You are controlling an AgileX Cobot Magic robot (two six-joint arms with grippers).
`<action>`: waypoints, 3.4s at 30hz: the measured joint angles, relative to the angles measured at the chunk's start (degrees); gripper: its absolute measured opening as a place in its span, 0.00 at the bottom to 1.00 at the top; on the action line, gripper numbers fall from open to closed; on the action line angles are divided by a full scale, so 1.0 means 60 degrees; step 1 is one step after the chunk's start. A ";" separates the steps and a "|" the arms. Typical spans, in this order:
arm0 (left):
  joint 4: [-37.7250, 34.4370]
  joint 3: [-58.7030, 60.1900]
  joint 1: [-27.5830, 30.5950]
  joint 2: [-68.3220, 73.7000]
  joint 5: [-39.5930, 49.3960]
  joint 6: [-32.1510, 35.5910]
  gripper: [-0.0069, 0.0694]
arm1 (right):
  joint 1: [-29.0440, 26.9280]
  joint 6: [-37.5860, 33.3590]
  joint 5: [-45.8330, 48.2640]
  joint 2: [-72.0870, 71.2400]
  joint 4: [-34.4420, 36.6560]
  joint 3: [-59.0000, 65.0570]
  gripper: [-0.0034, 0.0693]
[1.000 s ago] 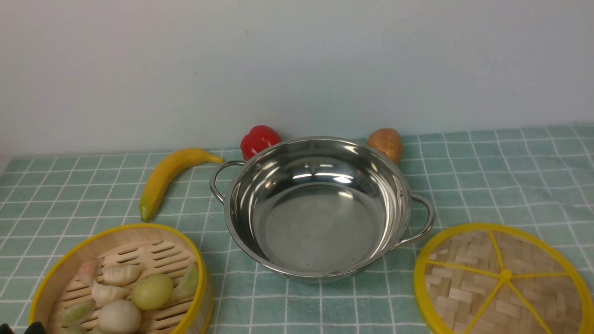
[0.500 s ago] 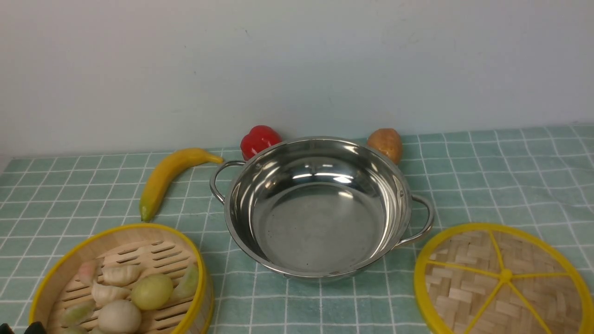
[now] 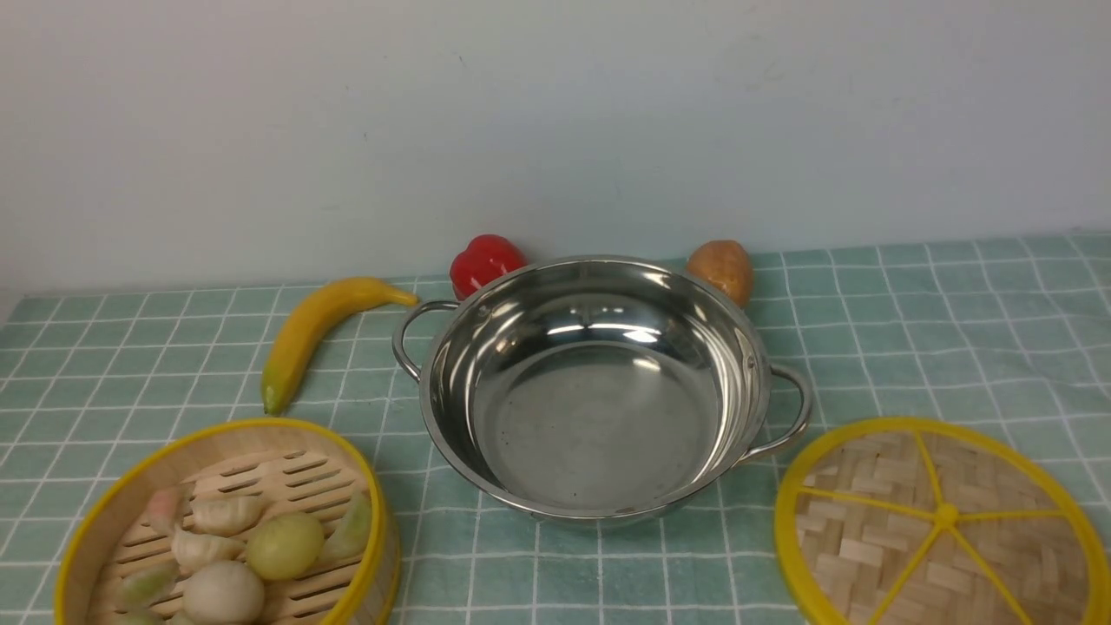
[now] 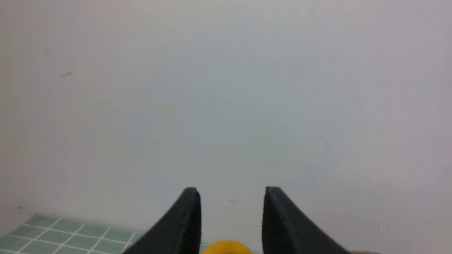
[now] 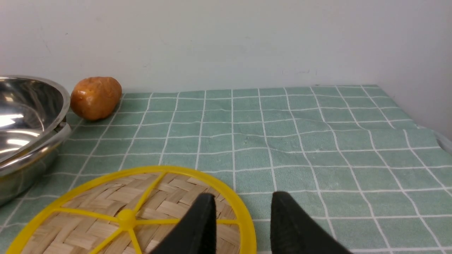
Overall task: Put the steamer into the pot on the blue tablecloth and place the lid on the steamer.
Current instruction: 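Grasp the rim of the steamer basket holding the buns with the left gripper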
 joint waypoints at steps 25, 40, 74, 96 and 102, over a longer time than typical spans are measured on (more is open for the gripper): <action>-0.0085 -0.0662 0.0000 -0.0009 0.1334 -0.1650 0.41 | 0.0000 0.0000 0.0000 0.0000 0.0000 0.0000 0.38; -0.0146 -0.4625 0.0000 -0.0045 0.7331 0.0913 0.41 | 0.0000 0.0000 0.0000 0.0000 0.0000 0.0000 0.38; -0.1739 -0.7080 0.0000 0.7788 1.2621 0.6560 0.41 | 0.0000 0.0000 -0.0003 0.0000 -0.0032 0.0000 0.38; -0.1013 -0.7109 -0.2072 1.2193 1.0823 0.6797 0.47 | 0.0000 0.0000 -0.0022 0.0000 -0.0032 0.0000 0.38; -0.0196 -0.7132 -0.2299 1.3073 1.0074 0.5260 0.55 | 0.0000 0.0000 -0.0022 0.0000 -0.0024 0.0000 0.38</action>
